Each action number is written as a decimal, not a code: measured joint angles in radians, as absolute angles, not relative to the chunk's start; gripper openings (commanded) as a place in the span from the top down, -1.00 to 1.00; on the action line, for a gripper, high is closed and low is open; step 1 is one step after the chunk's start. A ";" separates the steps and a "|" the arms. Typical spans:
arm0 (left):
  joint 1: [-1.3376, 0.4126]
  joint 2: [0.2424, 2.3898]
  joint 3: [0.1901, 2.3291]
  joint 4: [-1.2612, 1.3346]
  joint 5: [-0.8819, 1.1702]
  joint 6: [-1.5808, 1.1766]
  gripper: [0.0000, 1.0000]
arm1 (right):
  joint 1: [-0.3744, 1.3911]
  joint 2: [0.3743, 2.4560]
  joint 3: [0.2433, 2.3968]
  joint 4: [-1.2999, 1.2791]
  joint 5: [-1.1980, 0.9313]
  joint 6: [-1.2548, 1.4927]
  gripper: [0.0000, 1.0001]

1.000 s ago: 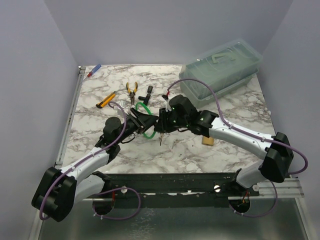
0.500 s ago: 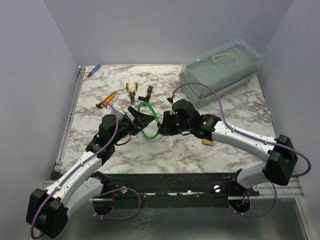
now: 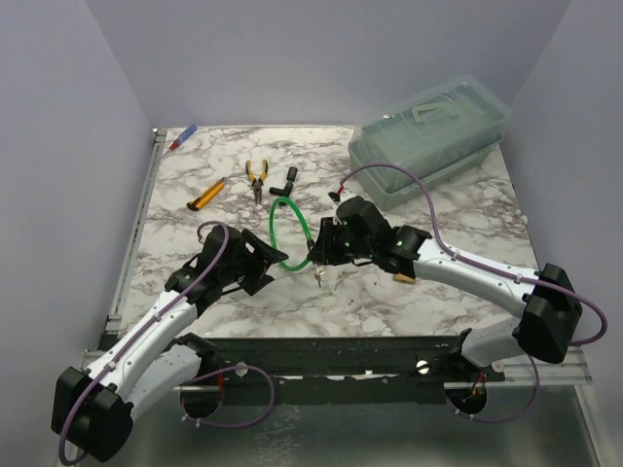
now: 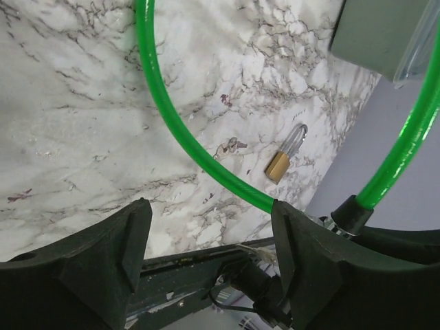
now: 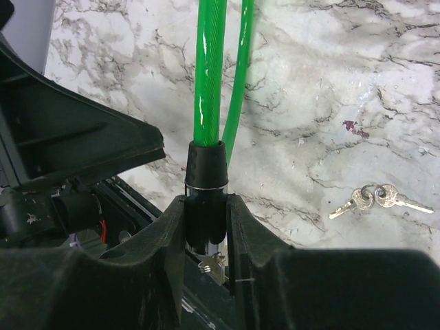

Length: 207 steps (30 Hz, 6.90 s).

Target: Unlock with the key

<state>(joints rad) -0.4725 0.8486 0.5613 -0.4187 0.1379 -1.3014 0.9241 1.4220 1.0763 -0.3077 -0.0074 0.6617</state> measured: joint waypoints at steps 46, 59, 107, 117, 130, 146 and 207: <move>-0.472 1.156 0.402 0.059 0.264 -1.705 1.00 | 0.924 1.415 1.008 -0.213 -0.028 0.681 0.99; -0.473 1.151 0.394 0.056 0.249 -1.709 1.00 | 0.931 1.391 1.001 -0.239 -0.035 0.681 0.99; -0.382 1.031 0.841 -0.756 -0.385 -0.758 1.00 | 0.865 1.430 0.934 -0.274 -0.009 0.846 0.99; -0.248 1.132 0.842 -0.757 -0.402 -0.615 1.00 | 0.739 1.414 0.828 -0.199 -0.123 0.883 0.99; -0.036 1.327 0.875 -0.741 -0.295 -0.553 1.00 | 0.705 1.541 0.825 -0.066 -0.247 0.916 0.99; 0.144 1.459 0.907 -0.735 -0.227 -0.586 0.66 | 0.705 1.763 0.934 0.074 -0.376 0.950 0.99; -0.093 1.068 0.886 -0.539 0.081 -0.526 -0.55 | 0.592 1.319 0.960 -0.717 0.262 0.912 -0.99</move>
<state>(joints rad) -0.0933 1.0679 0.8856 -0.5392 0.0814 -0.5259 0.5922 1.3190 0.9600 -0.7166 0.2619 0.9119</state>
